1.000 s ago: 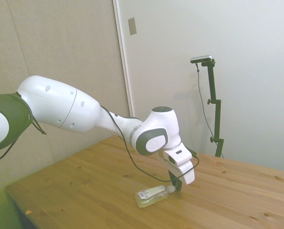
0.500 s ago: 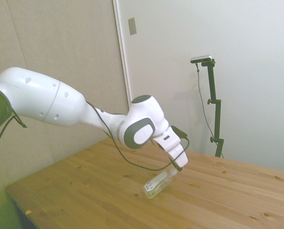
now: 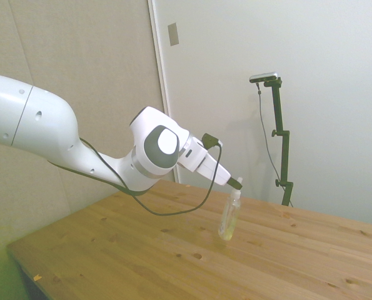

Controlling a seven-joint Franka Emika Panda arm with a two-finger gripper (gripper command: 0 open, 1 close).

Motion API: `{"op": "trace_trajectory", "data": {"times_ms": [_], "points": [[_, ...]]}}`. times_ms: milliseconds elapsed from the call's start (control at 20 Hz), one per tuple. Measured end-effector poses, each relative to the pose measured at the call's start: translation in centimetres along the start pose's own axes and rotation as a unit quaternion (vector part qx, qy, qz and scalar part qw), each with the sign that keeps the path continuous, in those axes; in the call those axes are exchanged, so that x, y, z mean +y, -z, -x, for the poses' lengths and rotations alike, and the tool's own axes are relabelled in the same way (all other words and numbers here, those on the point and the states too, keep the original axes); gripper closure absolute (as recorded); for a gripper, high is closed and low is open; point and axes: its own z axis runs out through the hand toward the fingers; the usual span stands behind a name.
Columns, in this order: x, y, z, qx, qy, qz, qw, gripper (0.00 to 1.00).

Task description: Stand the sanitizer

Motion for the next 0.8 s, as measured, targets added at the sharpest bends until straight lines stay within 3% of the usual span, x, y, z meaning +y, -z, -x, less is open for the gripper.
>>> {"op": "trace_trajectory", "data": {"times_ms": [300,550,700,750,800], "points": [[-1.5,0.9,4.0,0.082,-0.009,-0.022,0.9964,1.00],[2.8,0.0,11.0,0.113,-0.010,-0.020,0.9934,1.00],[3.5,0.6,11.4,0.112,-0.015,-0.019,0.9934,1.00],[3.8,0.7,11.2,0.111,-0.018,-0.018,0.9935,0.00],[4.0,0.7,11.0,0.110,-0.020,-0.016,0.9936,0.00]]}}
